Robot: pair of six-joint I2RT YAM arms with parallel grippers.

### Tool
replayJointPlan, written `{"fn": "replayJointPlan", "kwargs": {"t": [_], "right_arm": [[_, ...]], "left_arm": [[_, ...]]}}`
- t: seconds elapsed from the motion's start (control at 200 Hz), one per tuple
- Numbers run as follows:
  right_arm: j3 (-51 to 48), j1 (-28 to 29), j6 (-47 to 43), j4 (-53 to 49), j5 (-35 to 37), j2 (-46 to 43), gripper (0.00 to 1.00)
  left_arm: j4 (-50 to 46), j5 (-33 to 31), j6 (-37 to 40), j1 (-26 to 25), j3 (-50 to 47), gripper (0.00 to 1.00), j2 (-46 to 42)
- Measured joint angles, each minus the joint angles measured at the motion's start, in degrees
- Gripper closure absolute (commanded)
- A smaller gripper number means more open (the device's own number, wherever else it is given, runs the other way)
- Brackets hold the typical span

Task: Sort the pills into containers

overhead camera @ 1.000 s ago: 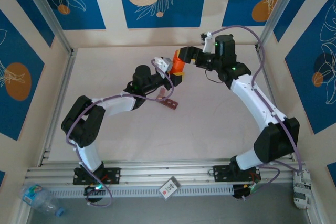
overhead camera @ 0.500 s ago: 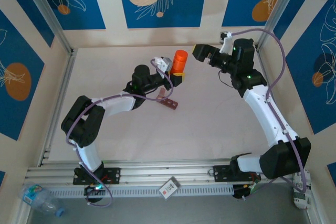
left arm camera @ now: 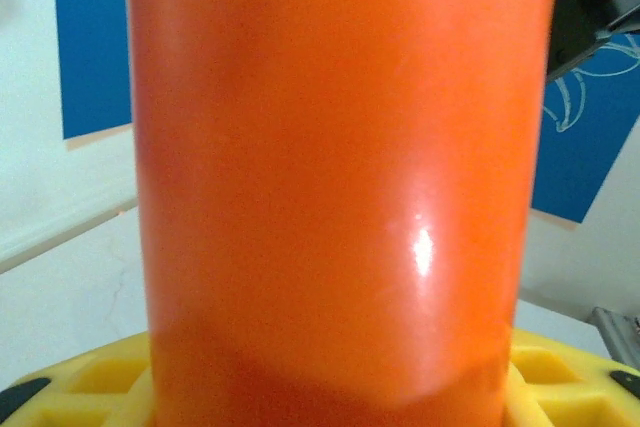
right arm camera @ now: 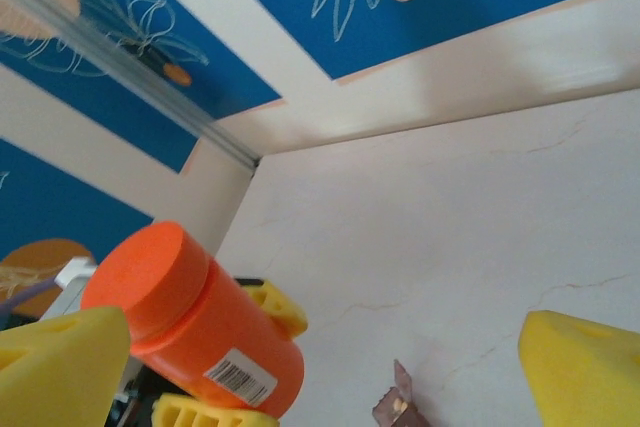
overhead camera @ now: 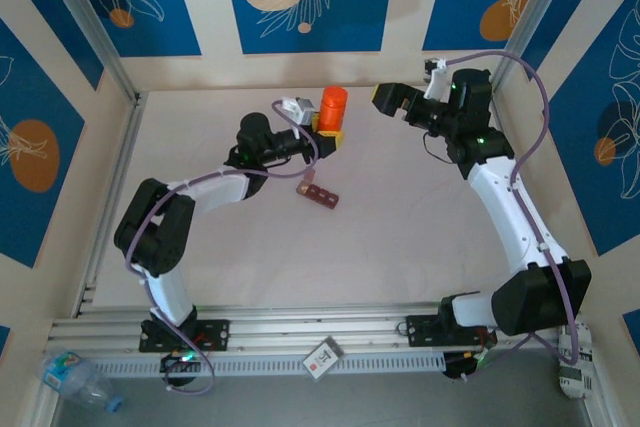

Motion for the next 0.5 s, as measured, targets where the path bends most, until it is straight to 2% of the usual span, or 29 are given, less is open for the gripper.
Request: {"fn": "replayJointPlan", "kwargs": {"t": [0.315, 0.5], "right_arm": [[9.94, 2.05, -8.76, -7.98, -7.91, 6.12, 0.15], [14.73, 4.9, -13.18, -12.07, -9.29, 9.53, 0.16]], "left_arm": [[0.11, 7.65, -4.28, 1.27, 2.34, 1.0, 1.7], [0.0, 9.81, -5.38, 1.27, 2.49, 1.0, 2.14]]}}
